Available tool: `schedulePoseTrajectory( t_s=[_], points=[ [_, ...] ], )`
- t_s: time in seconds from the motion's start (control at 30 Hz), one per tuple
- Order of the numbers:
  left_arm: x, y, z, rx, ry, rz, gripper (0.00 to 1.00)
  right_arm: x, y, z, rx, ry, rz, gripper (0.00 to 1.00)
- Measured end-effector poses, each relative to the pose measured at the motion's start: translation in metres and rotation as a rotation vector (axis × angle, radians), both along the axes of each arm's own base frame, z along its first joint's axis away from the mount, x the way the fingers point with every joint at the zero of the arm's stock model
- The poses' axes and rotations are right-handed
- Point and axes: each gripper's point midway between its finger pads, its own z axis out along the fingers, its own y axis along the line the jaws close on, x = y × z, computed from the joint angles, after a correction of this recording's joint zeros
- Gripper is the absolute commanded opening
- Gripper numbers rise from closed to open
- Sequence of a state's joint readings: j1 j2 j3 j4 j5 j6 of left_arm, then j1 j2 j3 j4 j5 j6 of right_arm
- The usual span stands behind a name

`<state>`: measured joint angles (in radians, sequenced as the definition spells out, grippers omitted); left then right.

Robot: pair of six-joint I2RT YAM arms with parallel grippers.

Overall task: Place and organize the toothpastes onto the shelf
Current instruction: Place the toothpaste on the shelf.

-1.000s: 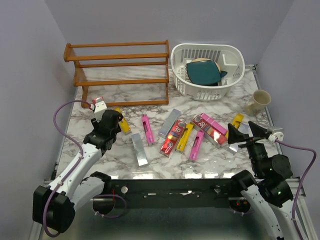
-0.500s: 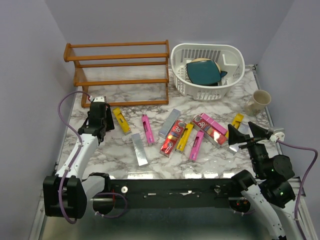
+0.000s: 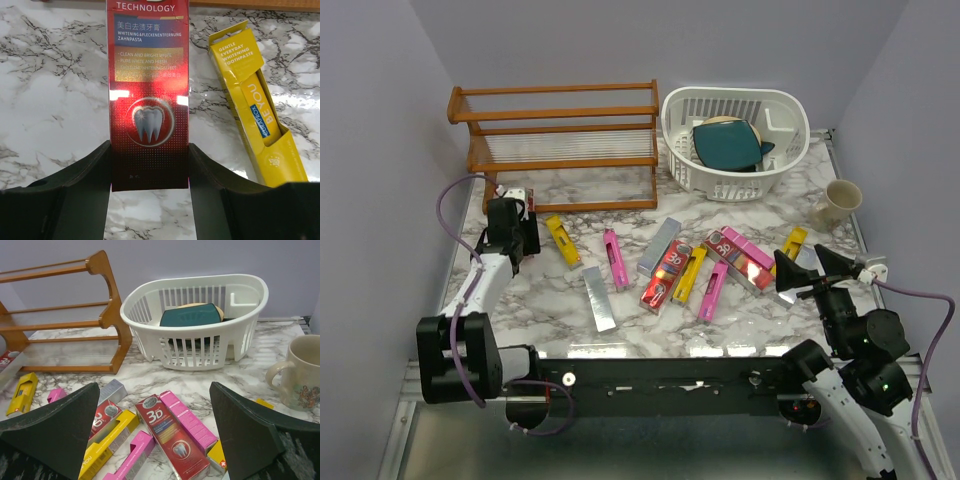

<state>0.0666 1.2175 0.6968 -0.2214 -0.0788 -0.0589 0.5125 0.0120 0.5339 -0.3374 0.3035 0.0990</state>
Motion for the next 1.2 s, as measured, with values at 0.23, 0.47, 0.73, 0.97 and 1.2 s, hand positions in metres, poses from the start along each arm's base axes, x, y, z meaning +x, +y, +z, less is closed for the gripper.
schedulePoseTrajectory(
  t_s=[0.23, 0.47, 0.73, 0.97, 1.2],
  points=[
    [0.022, 0.020, 0.001, -0.003, -0.072, -0.038, 0.58, -0.001, 0.002, -0.001, 0.000, 0.004, 0.009, 1.00],
    [0.042, 0.038, 0.008, 0.017, -0.140, -0.048, 0.61, -0.001, 0.002, -0.001, 0.001, 0.005, 0.011, 1.00],
    [0.065, 0.048, 0.003, 0.026, -0.137, -0.070, 0.65, -0.001, 0.002, -0.001, 0.001, 0.006, 0.010, 1.00],
    [0.082, 0.051, 0.018, 0.038, -0.204, -0.085, 0.66, -0.001, 0.002, -0.001, 0.001, 0.006, 0.011, 1.00],
    [0.096, 0.057, 0.009, 0.036, -0.201, -0.082, 0.66, -0.001, 0.002, -0.001, 0.000, 0.006, 0.010, 1.00]
  ],
)
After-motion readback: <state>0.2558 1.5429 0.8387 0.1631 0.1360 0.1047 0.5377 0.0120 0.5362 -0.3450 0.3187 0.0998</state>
